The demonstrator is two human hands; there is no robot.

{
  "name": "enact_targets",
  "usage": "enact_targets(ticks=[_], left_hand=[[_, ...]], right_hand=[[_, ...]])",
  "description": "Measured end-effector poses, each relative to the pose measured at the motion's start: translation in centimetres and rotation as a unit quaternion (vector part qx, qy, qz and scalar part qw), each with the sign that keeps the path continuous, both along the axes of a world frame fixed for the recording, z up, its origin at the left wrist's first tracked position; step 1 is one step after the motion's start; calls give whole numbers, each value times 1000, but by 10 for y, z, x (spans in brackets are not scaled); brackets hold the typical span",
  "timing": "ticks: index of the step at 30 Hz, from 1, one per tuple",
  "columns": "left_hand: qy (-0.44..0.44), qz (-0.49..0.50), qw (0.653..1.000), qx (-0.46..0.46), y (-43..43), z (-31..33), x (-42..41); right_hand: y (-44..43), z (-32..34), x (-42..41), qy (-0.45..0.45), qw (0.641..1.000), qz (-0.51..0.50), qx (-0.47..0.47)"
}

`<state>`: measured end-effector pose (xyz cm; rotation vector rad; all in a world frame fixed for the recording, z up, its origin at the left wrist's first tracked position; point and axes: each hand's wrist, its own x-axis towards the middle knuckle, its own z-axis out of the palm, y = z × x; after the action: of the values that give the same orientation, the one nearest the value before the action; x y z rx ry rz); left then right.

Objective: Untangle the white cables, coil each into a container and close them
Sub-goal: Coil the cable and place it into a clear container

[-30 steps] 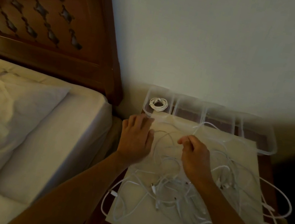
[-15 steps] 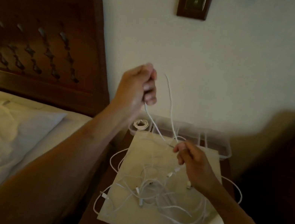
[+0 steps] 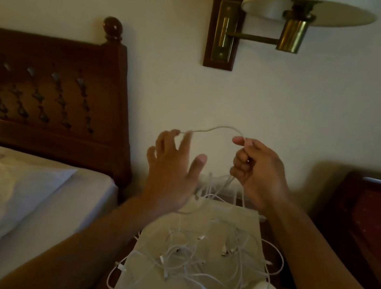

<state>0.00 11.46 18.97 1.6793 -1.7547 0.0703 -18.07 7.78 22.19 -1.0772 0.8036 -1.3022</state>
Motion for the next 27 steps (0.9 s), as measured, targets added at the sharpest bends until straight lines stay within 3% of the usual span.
enact_targets(ticks=[2,4,6,8,11,12,14,16,17,18,19,22,24,27], left_hand=[[-54,-41,997,-31,16,-16,-15],[-83,-122,989,30,20,-31,-22],[-6,-215,971,102,17,-39,-20],[43,-258,958,117,10,-45,-10],[92,-251,953,141,2,-57,15],[70,-230,958,157,-2,-63,24],[-98,-183,949,236,-9,-71,36],[-238,-193,880,363,-9,-72,40],[-253,-221,847,412,-8,-69,38],[-232,-248,833,436,-5,-64,35],[-170,-279,842,429,0,-57,29],[87,-344,894,272,23,-37,-1],[219,-350,885,217,37,-34,-24],[318,-338,871,164,45,-31,-41]], right_hand=[[-2,14,2,-40,999,16,14],[-3,23,3,-66,997,36,25],[-3,26,0,-51,998,35,27],[-3,24,-8,11,1000,-5,15],[2,13,-27,188,977,-95,-40],[4,8,-33,217,969,-110,-45],[6,-2,-40,208,972,-110,-15],[9,-6,-42,146,985,-82,38],[11,-7,-42,103,991,-63,60],[12,-6,-41,59,994,-42,76],[14,-5,-39,22,996,-20,90],[17,1,-31,-46,991,24,124],[18,4,-25,-88,986,44,138],[17,5,-26,-92,988,34,118]])
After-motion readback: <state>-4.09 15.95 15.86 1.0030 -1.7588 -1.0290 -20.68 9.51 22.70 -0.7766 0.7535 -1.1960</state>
